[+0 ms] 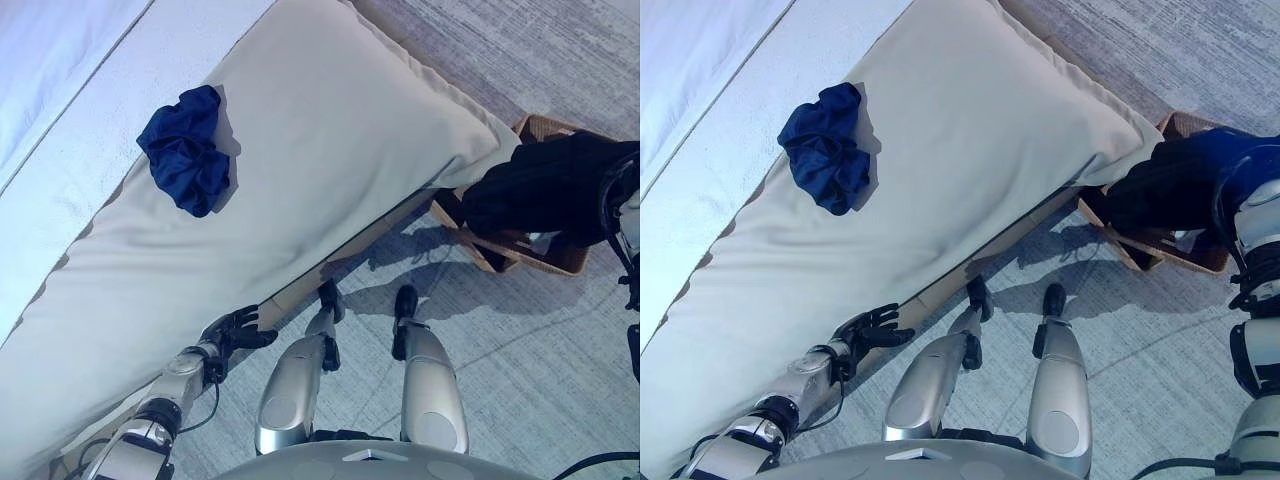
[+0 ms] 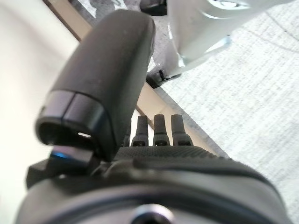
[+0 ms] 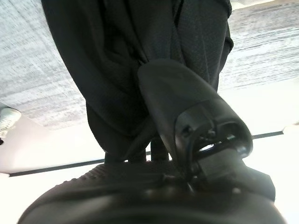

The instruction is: Pick up the clothes from the bed and place them into the basket

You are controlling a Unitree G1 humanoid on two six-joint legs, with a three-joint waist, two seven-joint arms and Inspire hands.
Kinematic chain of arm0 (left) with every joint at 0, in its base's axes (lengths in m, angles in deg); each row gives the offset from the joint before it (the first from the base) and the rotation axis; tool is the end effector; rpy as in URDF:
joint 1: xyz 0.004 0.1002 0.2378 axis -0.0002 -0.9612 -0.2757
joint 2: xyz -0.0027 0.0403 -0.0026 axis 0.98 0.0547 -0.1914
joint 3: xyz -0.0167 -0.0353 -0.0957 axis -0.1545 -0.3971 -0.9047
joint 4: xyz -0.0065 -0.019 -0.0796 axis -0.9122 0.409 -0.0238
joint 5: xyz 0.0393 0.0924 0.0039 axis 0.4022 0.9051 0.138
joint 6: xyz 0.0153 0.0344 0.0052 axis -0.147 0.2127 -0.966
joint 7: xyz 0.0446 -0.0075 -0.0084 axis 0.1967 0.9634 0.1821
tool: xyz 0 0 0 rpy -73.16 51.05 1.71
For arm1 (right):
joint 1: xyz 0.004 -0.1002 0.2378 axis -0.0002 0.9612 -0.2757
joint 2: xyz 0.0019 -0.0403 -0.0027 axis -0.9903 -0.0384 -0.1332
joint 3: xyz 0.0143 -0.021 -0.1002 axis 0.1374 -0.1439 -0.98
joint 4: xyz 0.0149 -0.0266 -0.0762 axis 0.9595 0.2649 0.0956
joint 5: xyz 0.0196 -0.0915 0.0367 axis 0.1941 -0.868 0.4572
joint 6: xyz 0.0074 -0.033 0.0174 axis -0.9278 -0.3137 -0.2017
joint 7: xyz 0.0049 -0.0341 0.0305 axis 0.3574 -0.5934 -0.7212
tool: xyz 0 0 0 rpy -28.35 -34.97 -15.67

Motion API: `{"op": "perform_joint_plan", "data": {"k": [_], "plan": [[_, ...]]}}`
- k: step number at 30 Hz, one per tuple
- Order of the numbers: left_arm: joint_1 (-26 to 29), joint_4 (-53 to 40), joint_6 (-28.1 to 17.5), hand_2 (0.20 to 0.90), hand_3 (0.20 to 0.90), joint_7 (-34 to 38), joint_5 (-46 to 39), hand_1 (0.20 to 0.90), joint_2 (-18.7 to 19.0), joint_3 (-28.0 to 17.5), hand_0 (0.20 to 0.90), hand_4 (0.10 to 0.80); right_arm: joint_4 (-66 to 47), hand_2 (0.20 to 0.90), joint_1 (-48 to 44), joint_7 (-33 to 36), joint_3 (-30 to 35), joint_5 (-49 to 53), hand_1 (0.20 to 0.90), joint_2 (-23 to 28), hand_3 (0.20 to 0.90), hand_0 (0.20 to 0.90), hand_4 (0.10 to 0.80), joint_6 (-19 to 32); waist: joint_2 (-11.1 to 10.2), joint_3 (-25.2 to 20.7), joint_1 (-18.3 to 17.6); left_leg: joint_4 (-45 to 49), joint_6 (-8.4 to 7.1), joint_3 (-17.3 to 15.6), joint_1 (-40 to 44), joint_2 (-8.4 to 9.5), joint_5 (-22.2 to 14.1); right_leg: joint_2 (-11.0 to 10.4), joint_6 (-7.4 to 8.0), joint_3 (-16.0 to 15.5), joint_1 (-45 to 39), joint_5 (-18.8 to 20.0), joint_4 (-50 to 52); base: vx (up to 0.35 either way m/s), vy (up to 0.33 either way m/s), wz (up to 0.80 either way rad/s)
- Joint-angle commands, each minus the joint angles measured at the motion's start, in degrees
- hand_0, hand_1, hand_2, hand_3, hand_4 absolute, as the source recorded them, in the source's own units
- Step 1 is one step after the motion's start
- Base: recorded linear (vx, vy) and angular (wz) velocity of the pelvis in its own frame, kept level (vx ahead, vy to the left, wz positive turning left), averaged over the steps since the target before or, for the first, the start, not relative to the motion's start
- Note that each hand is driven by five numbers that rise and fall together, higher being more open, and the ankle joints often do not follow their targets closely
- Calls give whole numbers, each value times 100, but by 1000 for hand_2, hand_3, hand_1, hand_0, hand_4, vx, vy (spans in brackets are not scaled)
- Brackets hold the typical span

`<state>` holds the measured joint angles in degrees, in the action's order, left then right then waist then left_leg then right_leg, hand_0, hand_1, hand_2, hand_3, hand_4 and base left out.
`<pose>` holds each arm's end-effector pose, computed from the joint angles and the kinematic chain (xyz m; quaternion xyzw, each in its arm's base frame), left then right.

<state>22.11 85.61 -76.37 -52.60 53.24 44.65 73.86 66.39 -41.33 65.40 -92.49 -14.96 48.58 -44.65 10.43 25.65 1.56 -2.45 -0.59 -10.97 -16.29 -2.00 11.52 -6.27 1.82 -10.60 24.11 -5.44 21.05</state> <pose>0.1830 0.2371 -0.0590 0.0128 0.3768 -0.0427 0.9252 0.2862 -0.3666 0.2055 -0.4737 0.1924 -0.4043 0.7584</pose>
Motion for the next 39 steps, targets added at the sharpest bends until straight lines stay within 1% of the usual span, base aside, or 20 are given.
{"op": "perform_joint_plan", "data": {"k": [1, 10, 13, 16, 17, 18, 19, 20, 22, 23, 25, 26, 27, 28, 29, 31, 33, 34, 37, 39], "plan": [[-40, -24, -43, 900, 900, -57, -192, 900, 467, 177, 900, 800, -70, 900, -479, -136, -392, -234, 900, 585, 900, 900, 800, -71, -220, -136, 18, 692, -328, 390, -66, -75, -939, 168, -247, -440, -359, -341, -366, 11, -17, 10], [-207, -77, -69, 900, 900, -21, -206, 900, 518, 91, 900, 800, -452, 900, -441, 188, -83, 50, 900, 739, 900, 900, 800, 399, -380, -176, 82, 679, -336, 410, 159, -57, -978, 177, -248, -526, -653, -342, -413, 29, 39, 8], [-376, -44, -74, 900, 900, 31, -172, 900, 447, -34, 900, 800, -1144, 900, -280, 157, 193, -306, 900, 761, 900, 900, 800, 442, -514, -267, 114, 619, -341, 417, 334, -38, -1006, 180, -212, -564, -908, -314, -565, 80, 103, 2], [-503, 40, -54, 900, 900, 5, -159, 900, 409, -233, 900, 800, -1834, 900, -28, -622, 355, -1057, 900, 783, 900, 900, 800, 129, -681, -409, 151, 539, -339, 405, 534, -5, -1035, 140, -138, -638, -1215, -201, -861, 67, 165, 5], [-560, 51, -33, 900, 900, -2, -183, 900, 402, -296, 900, 800, -2008, 900, 77, -1095, 357, -1380, 900, 820, 900, 900, 800, 115, -740, -465, 182, 518, -286, 366, 534, 10, -932, 124, -149, -747, -1293, -2, -1037, 48, 245, 22], [-652, 77, -38, 900, 900, 0, -194, 900, 379, -379, 900, 800, -2171, 900, 207, -1369, 369, -1600, 900, 851, 900, 900, 800, 214, -817, -547, 228, 488, -266, 386, 624, 42, -947, 109, -118, -783, -1444, 52, -1174, 110, 194, 26], [-681, 87, -39, 900, 900, 0, -189, 900, 374, -393, 900, 800, -2199, 900, 244, -1413, 378, -1632, 900, 849, 900, 900, 800, 230, -844, -585, 238, 460, -304, 445, 716, 54, -1057, 121, -74, -720, -1530, -59, -1191, 140, 219, 27], [-775, 119, -37, 900, 900, 14, -165, 900, 346, -479, 900, 800, -2336, 900, 366, -1777, 393, -1940, 900, 828, 900, 900, 800, 352, -909, -651, 319, 465, -235, 437, 738, 86, -979, 91, -82, -839, -1645, 89, -1300, 95, 133, 15], [-833, 151, -23, 900, 900, 11, -136, 900, 338, -541, 900, 800, -2408, 900, 443, -2059, 367, -2114, 900, 791, 900, 900, 800, 424, -963, -714, 400, 477, -201, 507, 772, 120, -1000, 75, -61, -873, -1731, 100, -1328, 76, 173, 19], [-861, 163, 17, 900, 900, -4, -138, 900, 342, -601, 900, 800, -2448, 900, 485, -2263, 311, -2223, 900, 760, 900, 900, 800, 608, -1000, -745, 471, 501, -167, 574, 787, 149, -1025, 54, -45, -895, -1781, 94, -1322, 139, 162, 35], [-893, 210, 81, 900, 900, -40, -68, 900, 376, -655, 900, 800, -2481, 900, 471, -2571, 100, -2127, 900, 641, 900, 900, 800, 735, -1068, -802, 633, 546, -116, 724, 829, 191, -1061, 31, -29, -987, -1908, 71, -1298, 167, 164, 39], [-901, 250, 120, 900, 900, -29, -149, 900, 385, -668, 900, 800, -2473, 900, 436, -2739, 2, -2129, 900, 579, 900, 900, 800, 938, -1089, -822, 703, 570, -96, 780, 846, 211, -1078, 20, -28, -1024, -1955, 56, -1281, 274, 169, 38], [-925, 336, 98, 900, 900, -73, -96, 900, 397, -697, 900, 800, -2415, 900, 385, -2742, -178, -2009, 900, 466, 900, 900, 800, 1029, -1133, -851, 839, 622, -91, 924, 909, 253, -1224, -5, 9, -1004, -2047, -103, -1189, 278, 181, 41], [-928, 415, 115, 900, 900, -101, -73, 900, 421, -714, 900, 800, -2355, 900, 288, -2701, -347, -1679, 900, 332, 900, 900, 800, 1182, -1172, -848, 972, 676, -52, 1024, 905, 291, -1253, -35, 6, -1056, -2089, -145, -1111, 265, 100, 35], [-899, 484, 101, 900, 900, -111, -20, 900, 464, -701, 900, 800, -2274, 900, 134, -2614, -509, -1473, 900, 172, 900, 900, 800, 1172, -1205, -821, 1084, 727, -20, 1123, 875, 324, -1269, -59, 3, -1097, -2096, -181, -1017, 161, 102, 34], [-798, 605, 83, 900, 900, -123, 23, 900, 530, -674, 900, 800, -2031, 900, -267, -2314, -829, -1252, 900, -215, 900, 900, 800, 1361, -1234, -704, 1339, 846, 55, 1341, 757, 396, -1297, -120, 2, -1197, -2063, -249, -789, 95, 66, 48], [-679, 656, 80, 900, 900, -112, -90, 900, 587, -617, 900, 800, -1742, 900, -668, -1928, -1122, -1634, 900, -458, 900, 900, 800, 1572, -1216, -570, 1523, 948, 116, 1487, 587, 452, -1294, -195, -7, -1295, -1977, -298, -587, 7, 61, 53], [-604, 676, 36, 900, 900, -114, -177, 900, 628, -575, 900, 800, -1562, 900, -981, -1762, -1380, -2266, 900, -593, 900, 900, 800, 1792, -1187, -449, 1658, 1034, 158, 1580, 423, 481, -1290, -265, -14, -1363, -1863, -309, -393, -58, 30, 48], [-448, 564, 46, 900, 900, -75, -302, 900, 686, -460, 900, 800, -1362, 900, -1689, -866, -1750, -2452, 900, -906, 900, 900, 800, 1504, -1095, -139, 1945, 1299, 284, 1767, -113, 561, -1239, -420, -33, -1489, -1438, -370, 156, -76, 49, 52], [-421, 561, 1, 900, 900, -72, -355, 900, 635, -463, 900, 800, -1202, 900, -2021, -296, -1817, -2612, 900, -1065, 900, 900, 800, 1558, -1013, 9, 2066, 1455, 332, 1810, -407, 627, -1217, -534, -23, -1542, -1173, -421, 516, -46, 99, 37]]}}
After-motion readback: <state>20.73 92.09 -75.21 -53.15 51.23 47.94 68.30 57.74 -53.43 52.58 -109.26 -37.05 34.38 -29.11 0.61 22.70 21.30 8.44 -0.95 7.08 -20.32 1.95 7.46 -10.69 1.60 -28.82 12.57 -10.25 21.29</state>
